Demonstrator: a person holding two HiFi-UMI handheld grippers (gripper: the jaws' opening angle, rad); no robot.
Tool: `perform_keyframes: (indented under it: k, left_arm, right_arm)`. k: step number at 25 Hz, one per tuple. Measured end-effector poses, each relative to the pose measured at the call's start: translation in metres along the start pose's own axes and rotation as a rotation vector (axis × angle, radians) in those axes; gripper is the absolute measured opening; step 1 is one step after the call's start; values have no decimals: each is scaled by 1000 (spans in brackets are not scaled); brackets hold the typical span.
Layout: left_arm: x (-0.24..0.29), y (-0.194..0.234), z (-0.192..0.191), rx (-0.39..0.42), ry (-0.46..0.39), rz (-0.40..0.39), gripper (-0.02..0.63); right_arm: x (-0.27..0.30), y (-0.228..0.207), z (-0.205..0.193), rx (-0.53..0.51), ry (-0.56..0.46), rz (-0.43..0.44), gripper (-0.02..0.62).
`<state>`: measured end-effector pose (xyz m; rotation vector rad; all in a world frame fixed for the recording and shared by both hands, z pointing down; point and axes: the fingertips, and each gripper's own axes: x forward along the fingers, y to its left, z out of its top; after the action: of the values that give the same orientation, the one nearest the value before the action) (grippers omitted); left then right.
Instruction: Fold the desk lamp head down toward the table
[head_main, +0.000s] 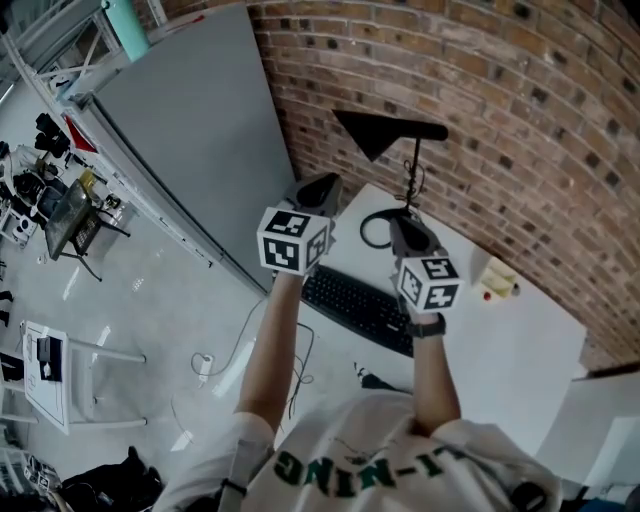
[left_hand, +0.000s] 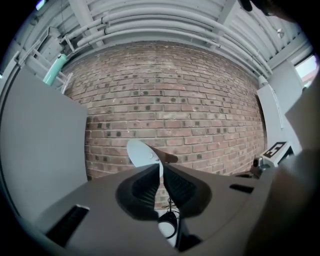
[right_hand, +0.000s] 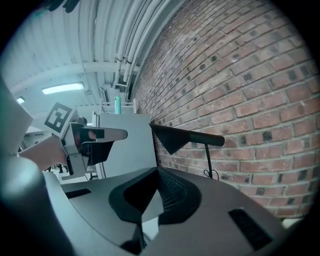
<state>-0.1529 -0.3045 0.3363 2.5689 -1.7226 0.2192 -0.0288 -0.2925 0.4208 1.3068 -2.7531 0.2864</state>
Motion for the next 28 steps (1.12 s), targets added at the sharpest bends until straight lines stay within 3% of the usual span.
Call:
perform_keyframes:
  k: [10,15,28]
  left_arm:
    - [42,6,16,-3,103,-198,126]
    - [66,5,14,-52,108,-280,193]
    - [113,1,6,-156,121,-418,196]
  right_arm:
    - [9,-7,1,163,-4,81,-6]
    - [13,-17,-7,215,10,96,-6]
    - [27,-36,-26,279,52,89,-6]
